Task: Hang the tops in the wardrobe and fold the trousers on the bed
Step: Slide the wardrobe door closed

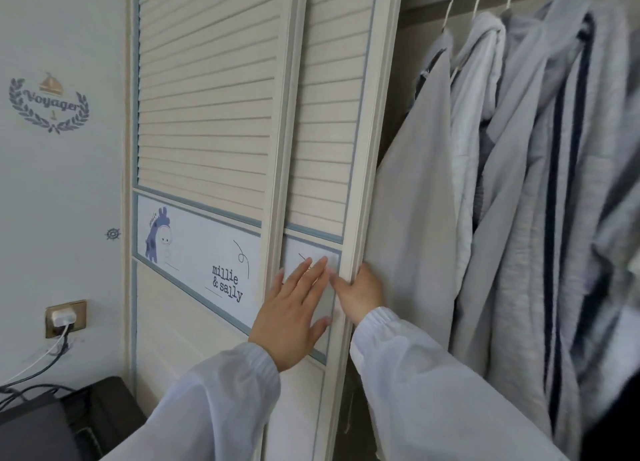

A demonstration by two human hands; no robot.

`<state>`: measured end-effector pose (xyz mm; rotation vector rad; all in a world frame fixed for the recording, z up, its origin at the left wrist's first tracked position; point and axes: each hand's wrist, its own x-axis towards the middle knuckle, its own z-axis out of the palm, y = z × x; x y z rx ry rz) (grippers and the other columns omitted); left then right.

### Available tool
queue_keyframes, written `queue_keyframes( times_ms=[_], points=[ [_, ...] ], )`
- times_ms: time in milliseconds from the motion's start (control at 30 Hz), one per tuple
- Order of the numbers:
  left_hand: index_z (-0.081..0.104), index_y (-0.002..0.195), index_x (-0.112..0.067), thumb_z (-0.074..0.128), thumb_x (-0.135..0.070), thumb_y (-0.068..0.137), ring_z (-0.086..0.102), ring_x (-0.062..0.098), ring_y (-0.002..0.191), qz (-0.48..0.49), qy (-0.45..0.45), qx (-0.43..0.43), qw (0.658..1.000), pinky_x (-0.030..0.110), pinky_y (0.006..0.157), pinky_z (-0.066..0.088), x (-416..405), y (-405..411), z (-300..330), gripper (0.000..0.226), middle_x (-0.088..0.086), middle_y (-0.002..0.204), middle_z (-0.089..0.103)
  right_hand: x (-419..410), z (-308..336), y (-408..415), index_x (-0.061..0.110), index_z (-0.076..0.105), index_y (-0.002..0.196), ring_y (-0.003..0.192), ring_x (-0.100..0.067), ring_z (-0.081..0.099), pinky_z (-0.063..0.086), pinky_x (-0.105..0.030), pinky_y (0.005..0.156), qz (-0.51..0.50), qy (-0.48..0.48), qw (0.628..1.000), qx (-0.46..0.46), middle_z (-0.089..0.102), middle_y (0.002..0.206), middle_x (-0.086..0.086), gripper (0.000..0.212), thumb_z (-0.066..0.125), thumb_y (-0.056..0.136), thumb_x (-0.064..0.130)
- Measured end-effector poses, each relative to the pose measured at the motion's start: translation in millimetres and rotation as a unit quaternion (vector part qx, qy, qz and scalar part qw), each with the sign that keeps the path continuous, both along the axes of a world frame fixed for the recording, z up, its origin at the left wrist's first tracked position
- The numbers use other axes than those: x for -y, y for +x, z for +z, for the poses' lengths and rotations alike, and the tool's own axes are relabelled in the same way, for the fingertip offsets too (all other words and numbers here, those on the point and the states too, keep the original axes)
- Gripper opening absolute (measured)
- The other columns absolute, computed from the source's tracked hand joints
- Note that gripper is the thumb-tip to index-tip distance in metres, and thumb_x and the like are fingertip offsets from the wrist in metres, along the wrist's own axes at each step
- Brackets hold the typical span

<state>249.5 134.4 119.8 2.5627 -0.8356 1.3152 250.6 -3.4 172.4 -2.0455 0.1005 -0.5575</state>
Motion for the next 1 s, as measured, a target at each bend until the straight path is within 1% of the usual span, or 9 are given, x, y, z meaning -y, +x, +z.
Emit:
queue_keyframes(
  times_ms=[167,300,367,500,600,633,733,833,1000],
  points=[
    [0.02,0.149,-0.021,0.032,-0.065,0.083,0.017,0.026,0.142,0.0,0.073,0.022,0.997,0.054,0.112,0.025,30,-6,7,0.08,0.002,0.157,0.016,33,-6,-38,0.011,0.05,0.114,0.098,-0.022,0.062,0.046,-0.024,0.075,-0.053,-0.025,0.998,0.034,0.062,0.109,-0.003,0.035,0.057,0.089,0.035],
    [0.023,0.148,-0.024,0.056,-0.072,0.069,0.013,0.029,0.143,-0.047,0.11,0.041,0.992,0.054,0.108,0.018,63,-13,8,0.099,0.004,0.158,0.012,63,-13,-70,0.019,0.047,0.119,0.093,-0.011,0.061,0.046,-0.02,0.076,-0.062,-0.014,0.994,0.092,0.063,0.107,0.003,0.035,0.059,0.088,0.032],
    [0.018,0.15,-0.024,0.063,-0.072,0.065,0.014,0.03,0.143,-0.067,0.112,0.05,0.99,0.054,0.108,0.018,79,-18,7,0.108,0.004,0.157,0.011,76,-22,-85,0.024,0.041,0.131,0.109,-0.008,0.055,0.044,-0.018,0.089,-0.085,-0.048,0.986,0.138,0.056,0.122,0.006,0.049,0.06,0.087,0.03],
    [0.015,0.15,-0.023,0.072,-0.068,0.057,0.016,0.031,0.143,-0.102,0.105,0.064,0.987,0.058,0.106,0.021,111,-32,2,0.117,0.003,0.158,0.011,103,-35,-105,0.016,0.013,0.15,0.137,-0.02,0.025,0.016,-0.026,0.114,-0.242,-0.345,0.876,0.236,0.021,0.152,-0.007,0.066,0.042,0.091,0.027],
    [0.013,0.15,-0.023,0.075,-0.068,0.052,0.017,0.032,0.143,-0.123,0.104,0.07,0.985,0.061,0.106,0.02,136,-40,-3,0.124,0.003,0.158,0.01,125,-41,-117,0.011,0.025,0.145,0.144,-0.026,0.013,0.013,-0.041,0.115,-0.257,-0.486,0.801,0.237,0.011,0.155,-0.007,0.051,0.006,0.1,0.025],
    [0.013,0.15,-0.022,0.074,-0.069,0.052,0.018,0.032,0.142,-0.131,0.101,0.072,0.984,0.062,0.106,0.019,143,-43,-4,0.124,0.004,0.158,0.011,133,-44,-121,0.01,0.027,0.144,0.145,-0.026,0.006,0.012,-0.042,0.116,-0.273,-0.512,0.78,0.234,0.01,0.155,-0.006,0.051,0.006,0.1,0.024],
    [0.011,0.151,-0.021,0.059,-0.074,0.061,0.013,0.031,0.144,-0.161,0.088,0.094,0.979,0.062,0.106,0.018,165,-54,-7,0.115,0.005,0.158,0.008,149,-47,-134,0.007,0.011,0.149,0.146,-0.025,-0.003,0.007,-0.043,0.117,-0.333,-0.554,0.729,0.224,0.0,0.158,-0.008,0.063,0.029,0.09,0.022],
    [0.005,0.151,-0.021,0.036,-0.074,0.067,0.006,0.031,0.145,-0.19,0.071,0.107,0.973,0.062,0.107,0.017,187,-68,-8,0.104,0.005,0.159,0.001,159,-51,-146,0.004,-0.003,0.148,0.146,-0.024,-0.006,0.002,-0.042,0.118,-0.364,-0.563,0.712,0.208,-0.009,0.157,-0.01,0.075,0.03,0.084,0.022],
    [0.006,0.151,-0.018,0.037,-0.067,0.066,0.003,0.032,0.145,-0.23,0.06,0.126,0.963,0.063,0.106,0.016,218,-89,-8,0.103,0.006,0.159,0.0,181,-58,-167,0.004,-0.003,0.148,0.146,-0.024,-0.005,0.002,-0.041,0.117,-0.398,-0.552,0.703,0.207,-0.008,0.157,-0.01,0.078,0.032,0.08,0.021]
  ],
)
